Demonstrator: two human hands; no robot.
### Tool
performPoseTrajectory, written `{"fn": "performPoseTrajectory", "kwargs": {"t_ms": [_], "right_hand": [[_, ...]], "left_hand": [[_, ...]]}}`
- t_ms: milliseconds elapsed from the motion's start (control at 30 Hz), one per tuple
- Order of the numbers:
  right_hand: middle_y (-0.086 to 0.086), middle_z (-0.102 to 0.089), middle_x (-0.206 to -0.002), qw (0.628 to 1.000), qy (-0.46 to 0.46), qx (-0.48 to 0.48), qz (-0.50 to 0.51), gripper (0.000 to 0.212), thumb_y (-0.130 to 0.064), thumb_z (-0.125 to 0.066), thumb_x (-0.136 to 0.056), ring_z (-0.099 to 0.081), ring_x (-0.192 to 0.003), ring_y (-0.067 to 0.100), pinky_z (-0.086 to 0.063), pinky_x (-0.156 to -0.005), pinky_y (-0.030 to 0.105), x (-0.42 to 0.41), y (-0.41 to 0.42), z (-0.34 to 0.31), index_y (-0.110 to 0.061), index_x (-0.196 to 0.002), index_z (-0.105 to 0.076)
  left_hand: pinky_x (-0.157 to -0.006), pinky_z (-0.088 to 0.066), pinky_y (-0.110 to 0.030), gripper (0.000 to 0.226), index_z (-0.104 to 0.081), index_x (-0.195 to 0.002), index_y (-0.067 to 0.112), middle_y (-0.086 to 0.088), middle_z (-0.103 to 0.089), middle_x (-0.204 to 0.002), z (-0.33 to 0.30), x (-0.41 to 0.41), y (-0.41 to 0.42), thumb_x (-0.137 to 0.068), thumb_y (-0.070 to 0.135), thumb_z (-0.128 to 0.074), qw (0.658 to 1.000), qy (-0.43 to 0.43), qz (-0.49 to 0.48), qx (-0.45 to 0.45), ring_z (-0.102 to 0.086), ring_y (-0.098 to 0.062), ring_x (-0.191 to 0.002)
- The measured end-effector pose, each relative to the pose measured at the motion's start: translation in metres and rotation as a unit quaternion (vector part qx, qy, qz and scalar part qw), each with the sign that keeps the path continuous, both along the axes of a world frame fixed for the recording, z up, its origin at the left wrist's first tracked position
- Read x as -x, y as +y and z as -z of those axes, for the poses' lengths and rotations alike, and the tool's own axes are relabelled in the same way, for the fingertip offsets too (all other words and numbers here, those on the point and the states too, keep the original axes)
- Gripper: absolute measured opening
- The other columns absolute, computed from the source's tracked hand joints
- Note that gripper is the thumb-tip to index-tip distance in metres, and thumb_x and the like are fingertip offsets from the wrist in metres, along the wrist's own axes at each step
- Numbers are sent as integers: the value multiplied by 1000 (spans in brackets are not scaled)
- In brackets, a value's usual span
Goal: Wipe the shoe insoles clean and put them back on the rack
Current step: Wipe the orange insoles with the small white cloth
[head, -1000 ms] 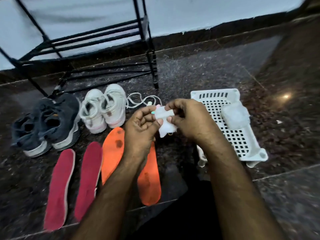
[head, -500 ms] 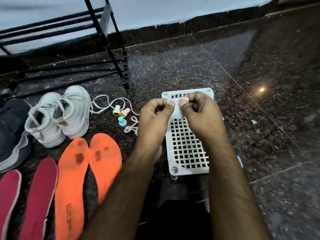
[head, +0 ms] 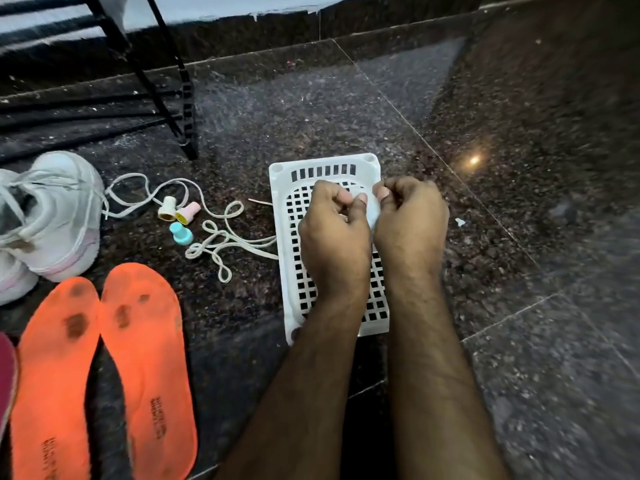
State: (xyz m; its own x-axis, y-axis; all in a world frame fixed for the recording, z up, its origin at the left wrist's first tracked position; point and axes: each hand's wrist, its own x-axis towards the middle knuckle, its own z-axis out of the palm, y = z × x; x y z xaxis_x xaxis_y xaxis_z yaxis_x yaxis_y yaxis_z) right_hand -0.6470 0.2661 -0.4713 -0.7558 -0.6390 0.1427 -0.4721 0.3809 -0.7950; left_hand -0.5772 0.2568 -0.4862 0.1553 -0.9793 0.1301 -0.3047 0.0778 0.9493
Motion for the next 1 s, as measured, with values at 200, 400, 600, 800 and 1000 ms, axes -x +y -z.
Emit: {"fn": "performPoseTrajectory", "kwargs": {"t_ms": [200,400,600,800,1000], "right_hand": [[4,-63,-104,999,37,5,12,11,-16,-64,-94,-64,-90,18,-54,-85,31,2,-3,5,-19,-95,-74],[0,-60,-105,998,53,1,31,9,-15,-68,-91,-62,-90,15,-56,-84,35,4,-1,10,-21,-94,-73],[-3,-60,-104,996,72,-25,44,10,-25,-78,-83,-59,-98,19,-55,-85,39,3,-3,15,-28,-90,-72],[-5,-57,-105,993,79,-62,68,14,-35,-80,-79,-51,-104,15,-53,-86,41,3,-1,18,-31,-88,-71],[-4,-56,-107,991,92,-78,64,11,-36,-78,-82,-49,-104,15,-54,-86,43,0,-3,15,-33,-91,-72]], "left_hand": [[-61,-51,-39,18,-58,-81,25,11,-63,-76,9,0,-2,-84,21,-75,999,-38,22,27,-62,-19,-74],[-73,-55,-40,18,-66,-82,25,10,-66,-83,23,0,-6,-82,9,-74,997,-31,68,19,-64,-18,-84],[-80,-40,-23,11,-73,-91,19,4,-61,-96,19,-1,-5,-84,10,-73,992,-108,46,37,-55,-18,-100],[-75,-33,-13,11,-76,-94,20,2,-60,-103,24,-5,-8,-87,17,-68,993,-107,52,1,-55,-16,-104],[-86,-46,-30,10,-75,-97,18,2,-55,-102,25,-8,-9,-91,18,-68,990,-115,77,21,-50,-18,-105]]}}
